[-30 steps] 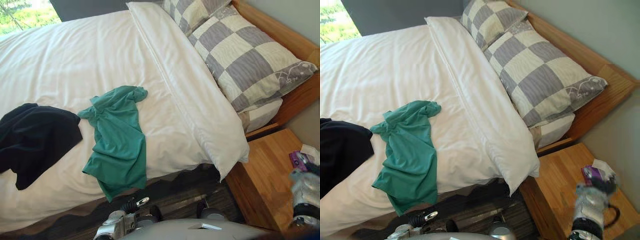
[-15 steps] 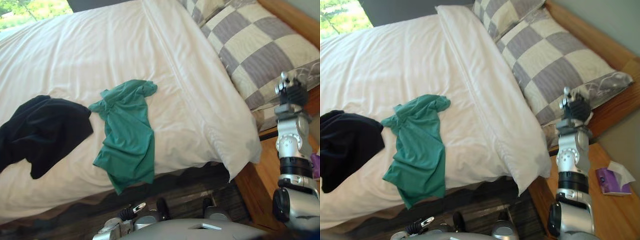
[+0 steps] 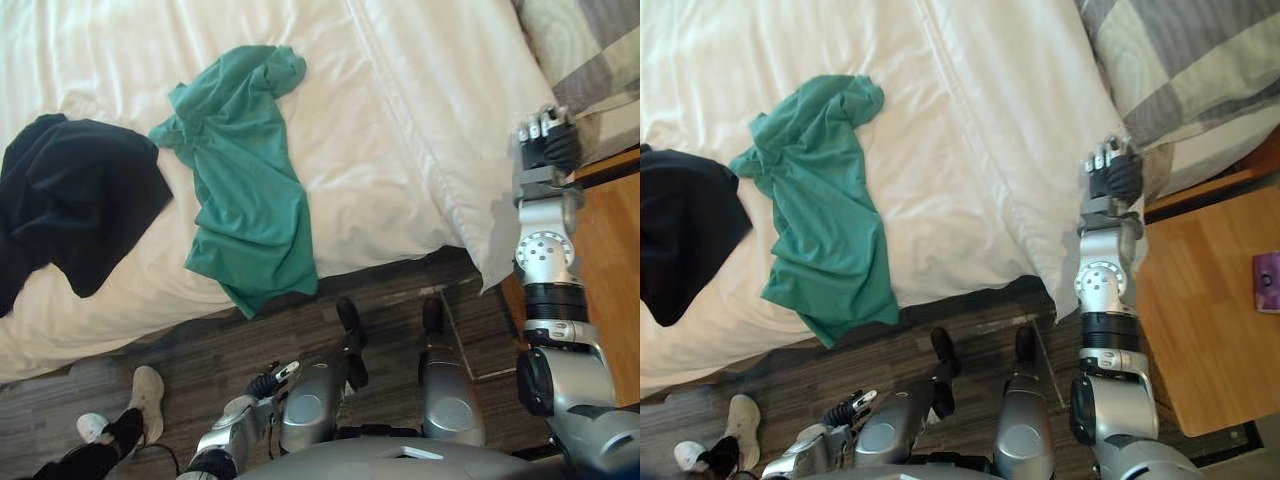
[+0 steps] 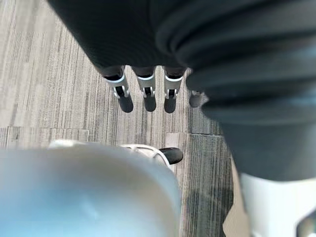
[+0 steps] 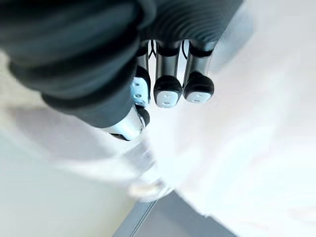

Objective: Tidy the bed and pick cloth on bed and put in laundry

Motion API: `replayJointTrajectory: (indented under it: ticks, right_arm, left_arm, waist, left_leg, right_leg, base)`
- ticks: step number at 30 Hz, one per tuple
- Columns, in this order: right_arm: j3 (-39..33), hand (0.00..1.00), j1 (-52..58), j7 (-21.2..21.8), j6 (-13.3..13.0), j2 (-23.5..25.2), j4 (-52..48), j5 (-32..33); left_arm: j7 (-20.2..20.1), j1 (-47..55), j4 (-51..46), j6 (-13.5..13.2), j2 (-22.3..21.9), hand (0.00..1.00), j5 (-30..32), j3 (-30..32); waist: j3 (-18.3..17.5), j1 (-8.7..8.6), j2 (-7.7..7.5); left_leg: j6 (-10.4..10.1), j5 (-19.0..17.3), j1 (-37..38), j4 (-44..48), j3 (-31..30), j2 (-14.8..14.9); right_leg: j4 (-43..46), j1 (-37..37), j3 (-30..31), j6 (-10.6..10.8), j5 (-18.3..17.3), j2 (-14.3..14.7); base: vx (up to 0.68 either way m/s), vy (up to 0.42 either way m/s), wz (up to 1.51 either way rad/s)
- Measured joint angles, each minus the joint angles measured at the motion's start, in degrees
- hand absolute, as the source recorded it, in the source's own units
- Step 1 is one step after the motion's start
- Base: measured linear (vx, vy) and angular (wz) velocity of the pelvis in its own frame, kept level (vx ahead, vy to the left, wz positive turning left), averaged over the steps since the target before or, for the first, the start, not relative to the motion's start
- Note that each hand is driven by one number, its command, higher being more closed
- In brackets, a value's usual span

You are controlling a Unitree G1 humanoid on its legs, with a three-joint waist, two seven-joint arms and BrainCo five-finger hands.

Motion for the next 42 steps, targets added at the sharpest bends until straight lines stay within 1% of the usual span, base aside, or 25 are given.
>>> replayJointTrajectory:
  ticks: [1, 2, 7, 10, 11, 12, 13, 15, 16, 17, 18, 21, 22, 24, 26, 27, 28, 30, 31, 33, 34, 36, 37, 39, 42]
  right_arm:
    - [0.26, 1.0, -0.25, 2.73, -1.8, 0.15, 1.48, 1.23]
    - [0.3, 1.0, -0.46, 4.2, -2.16, 0.12, 2.71, 1.45]
    - [-0.9, 1.0, -1.3, 10.4, -2.44, 1.03, 7.68, 1.41]
    - [-2.88, 1.0, -1.3, 11.82, -2.47, 2.06, 8.9, 1.35]
    - [-4.52, 1.0, -1.28, 12.7, -2.51, 3.22, 10.19, 1.25]
    - [-6.16, 1.0, -1.14, 13.16, -2.51, 4.52, 11.41, 1.0]
    - [-6.66, 1.0, -1.12, 13.32, -2.51, 5.17, 12.13, 0.49]
    - [-8.71, 1.0, 1.46, 13.43, -2.49, 8.2, 13.0, -3.03]
    - [-9.31, 1.0, 2.67, 13.41, -2.44, 9.06, 13.5, -3.85]
    - [-11.11, 1.0, 5.94, 12.62, -1.77, 10.68, 16.54, -4.95]
    - [-12.98, 1.0, 10.37, 11.48, -0.68, 11.69, 20.66, -5.43]
    - [-15.31, 1.0, 21.55, 8.39, 1.92, 13.26, 28.14, -5.4]
    - [-15.76, 1.0, 26.49, 7.9, 2.68, 14.62, 28.78, -5.41]
    - [-15.84, 1.0, 31.57, 7.8, 3.15, 15.72, 28.73, -5.46]
    - [-15.68, 1.0, 34.08, 7.84, 3.28, 16.21, 28.65, -5.86]
    - [-15.67, 0.0, 34.97, 7.86, 3.31, 16.43, 28.66, -6.79]
    - [-15.62, 0.0, 35.64, 7.93, 3.64, 16.77, 28.69, -9.05]
    - [-14.62, 0.0, 36.12, 8.21, 3.9, 16.88, 28.85, -11.09]
    - [-14.47, 0.0, 36.11, 8.47, 3.97, 16.88, 29.85, -13.96]
    - [-14.02, 0.0, 36.37, 8.84, 3.98, 16.75, 31.08, -18.7]
    - [-13.4, 0.0, 36.54, 9.16, 3.99, 16.68, 31.37, -20.61]
    - [-10.84, 0.0, 36.97, 10.61, 3.99, 16.45, 32.49, -27.03]
    - [-10.13, 0.0, 37.06, 10.92, 3.9, 16.18, 32.47, -28.35]
    - [-7.54, 0.0, 37.7, 12.53, 3.77, 15.16, 33.08, -34.1]
    - [-4.67, 0.0, 38.66, 15.12, 3.03, 14.36, 34.0, -38.47]
  left_arm:
    - [-0.01, -0.54, 0.06, -0.48, -0.78, 0.0, -0.01, -0.37]
    - [-0.02, -0.54, 0.13, -0.63, -1.23, 0.0, 0.0, -0.38]
    - [-0.43, -2.5, 2.27, -2.29, -2.3, 0.0, 0.0, -0.98]
    - [-0.8, -2.81, 3.38, -3.59, -3.05, 0.0, 0.23, -0.43]
    - [-1.46, -2.82, 4.66, -4.28, -3.49, 0.0, 0.26, 0.55]
    - [-1.82, -2.75, 5.15, -4.82, -3.93, 0.0, 0.53, 2.08]
    - [-1.88, -2.68, 5.18, -5.15, -3.99, 0.0, 0.82, 2.61]
    - [-2.56, -2.63, 6.73, -5.66, -4.18, 0.0, 2.34, 5.58]
    - [-2.61, -2.56, 6.74, -5.77, -4.19, 0.0, 2.86, 6.59]
    - [-2.47, -2.46, 6.82, -5.72, -4.24, 0.0, 3.8, 8.13]
    - [-2.41, -2.41, 6.91, -5.66, -4.43, 0.0, 5.18, 9.25]
    - [-2.39, -2.29, 6.91, -5.67, -5.12, 0.0, 7.07, 11.3]
    - [-2.33, -2.11, 6.91, -5.65, -5.34, 0.0, 7.8, 11.84]
    - [-2.42, -1.84, 6.88, -5.59, -5.45, 0.0, 8.3, 13.02]
    - [-2.51, -1.22, 6.83, -5.49, -5.45, 0.0, 8.99, 13.65]
    - [-2.52, -0.83, 6.85, -5.4, -5.4, 0.0, 9.44, 13.67]
    - [-2.52, -0.15, 6.82, -5.13, -5.2, 0.0, 9.89, 13.71]
    - [-2.51, 0.29, 6.86, -4.84, -4.98, 0.0, 10.17, 13.7]
    - [-2.51, 0.74, 6.86, -4.03, -4.71, 0.0, 10.4, 13.66]
    - [-2.51, 1.09, 6.88, -3.06, -4.47, 0.0, 10.41, 13.61]
    - [-2.52, 1.47, 6.87, -2.74, -4.41, 0.0, 10.42, 13.6]
    - [-2.51, 2.52, 6.93, -1.52, -3.97, 0.0, 10.5, 13.52]
    - [-2.49, 2.52, 6.96, -1.22, -3.94, 0.0, 10.54, 13.47]
    - [-2.48, 2.52, 7.39, -0.38, -3.83, 0.0, 12.09, 13.26]
    - [-2.45, 2.56, 7.53, 0.4, -3.27, 0.0, 12.47, 12.24]
  waist:
    - [0.22, 0.06, 0.46]
    - [0.24, -0.1, 0.51]
    - [0.36, -0.32, 0.8]
    - [0.36, -0.46, 0.79]
    - [0.34, -0.58, 0.67]
    - [0.13, -0.82, 0.19]
    - [-0.01, -0.86, -0.12]
    - [-0.78, -0.76, -1.81]
    - [-1.02, -0.74, -2.32]
    - [-1.57, -0.62, -3.5]
    - [-1.98, -0.19, -4.28]
    - [-2.25, 0.23, -4.76]
    - [-2.35, -0.06, -4.75]
    - [-2.71, -0.47, -5.03]
    - [-5.61, -0.26, -5.88]
    - [-6.71, -0.24, -6.29]
    - [-8.3, -0.19, -7.25]
    - [-9.85, -0.02, -8.08]
    - [-11.26, -0.1, -8.45]
    - [-12.31, -0.06, -8.97]
    - [-12.73, 0.02, -9.03]
    - [-13.64, -0.02, -9.0]
    - [-13.71, -0.06, -8.98]
    - [-14.56, -0.08, -8.99]
    - [-15.74, -0.07, -9.57]
  left_leg:
    - [-0.02, 0.09, -0.67, 0.0, -0.08, -0.01]
    - [-0.03, 0.09, -0.86, 0.0, -0.05, -0.03]
    - [-0.65, -0.28, -0.82, 0.0, 0.11, 0.01]
    - [-0.84, -0.41, -0.58, 0.0, 0.26, 0.19]
    - [-1.01, -0.53, 0.05, 0.0, 0.27, 0.31]
    - [-1.24, -0.69, 0.74, 0.0, 0.4, 0.48]
    - [-1.32, -0.76, 1.08, 0.0, 0.57, 0.6]
    - [-1.74, -1.07, 2.39, 0.0, 1.27, 1.29]
    - [-1.89, -1.17, 2.77, 0.0, 1.47, 1.54]
    - [-2.19, -1.38, 3.56, 0.0, 1.59, 1.98]
    - [-2.57, -1.64, 4.39, 0.0, 1.64, 2.34]
    - [-2.85, -1.83, 5.75, -0.02, 1.66, 2.87]
    - [-3.25, -2.1, 6.58, -0.02, 1.82, 3.03]
    - [-3.96, -2.58, 8.57, -0.07, 2.38, 3.31]
    - [-4.39, -2.88, 9.16, -0.17, 2.92, 3.52]
    - [-4.52, -2.97, 9.42, -0.21, 2.96, 3.58]
    - [-4.9, -3.23, 11.04, -0.3, 2.95, 3.78]
    - [-5.09, -3.41, 12.35, -0.33, 2.69, 3.82]
    - [-5.09, -3.44, 12.8, -0.35, 1.77, 3.81]
    - [-5.06, -3.44, 13.09, -0.36, 1.48, 3.77]
    - [-5.03, -3.43, 13.06, -0.36, 1.43, 3.76]
    - [-4.86, -3.79, 13.08, -0.37, 1.12, 3.63]
    - [-4.97, -3.94, 13.08, -0.37, 1.07, 3.55]
    - [-4.69, -4.14, 13.06, -0.37, 0.52, 3.09]
    - [-4.31, -4.61, 13.09, -0.37, 0.06, 2.57]
  right_leg:
    - [0.03, -0.62, -0.14, 0.03, 0.04, -0.2]
    - [0.04, -0.81, -0.16, 0.03, 0.04, -0.4]
    - [0.13, -0.85, -0.92, 0.14, -0.36, -0.13]
    - [0.02, -0.56, -1.0, 0.12, -0.45, 0.05]
    - [-0.34, 0.29, -1.1, 0.11, -0.45, 0.17]
    - [-0.85, 1.19, -1.11, 0.15, -0.47, 0.34]
    - [-1.0, 1.53, -1.08, 0.15, -0.46, 0.45]
    - [-2.07, 3.13, -0.88, 0.03, -0.41, 1.1]
    - [-2.24, 3.53, -0.87, -0.02, -0.42, 1.31]
    - [-2.54, 4.43, -0.88, -0.25, -0.56, 1.77]
    - [-2.65, 5.25, -0.9, -0.62, -0.86, 2.14]
    - [-2.52, 6.58, -1.11, -1.1, -1.61, 2.35]
    - [-2.29, 7.16, -1.08, -1.11, -1.93, 2.43]
    - [-2.1, 8.68, -1.08, -0.99, -2.22, 2.63]
    - [-2.15, 9.11, -1.08, -1.02, -2.55, 2.79]
    - [-2.19, 9.39, -1.09, -0.95, -2.74, 2.84]
    - [-2.43, 11.14, -1.15, -0.61, -3.1, 3.01]
    - [-2.78, 12.76, -1.41, -0.67, -3.54, 3.06]
    - [-2.85, 13.75, -2.31, -0.81, -3.83, 3.03]
    - [-2.85, 13.84, -2.6, -0.8, -4.5, 3.01]
    - [-2.85, 13.84, -2.62, -0.79, -4.52, 3.02]
    - [-3.0, 13.97, -2.79, -0.74, -4.62, 2.96]
    - [-3.07, 14.01, -2.79, -0.72, -4.61, 2.89]
    - [-3.71, 14.75, -3.03, -0.65, -4.56, 2.55]
    - [-3.88, 14.91, -3.41, -0.31, -4.55, 2.32]
  base:
    - [0.06, 0.018, 0.07]
    - [0.06, 0.02, 0.01]
    - [0.03, 0.0, -0.01]
    - [0.01, -0.006, 0.01]
    - [0.04, -0.018, 0.0]
    - [0.06, -0.026, -0.04]
    - [0.06, -0.031, -0.1]
    - [0.07, -0.047, -0.13]
    - [0.07, -0.058, -0.12]
    - [0.09, -0.064, -0.09]
    - [0.1, -0.068, -0.06]
    - [0.13, -0.052, -0.04]
    - [0.12, -0.032, -0.09]
    - [0.11, -0.03, -0.16]
    - [0.06, -0.018, -0.12]
    - [0.09, -0.031, -0.03]
    - [0.08, -0.029, 0.0]
    - [0.03, -0.017, 0.11]
    - [0.0, -0.012, 0.23]
    - [-0.04, -0.003, 0.15]
    - [-0.04, 0.005, 0.03]
    - [-0.02, 0.012, 0.06]
    - [-0.02, 0.026, 0.07]
    - [0.01, 0.034, 0.08]
    - [0.04, 0.028, 0.09]
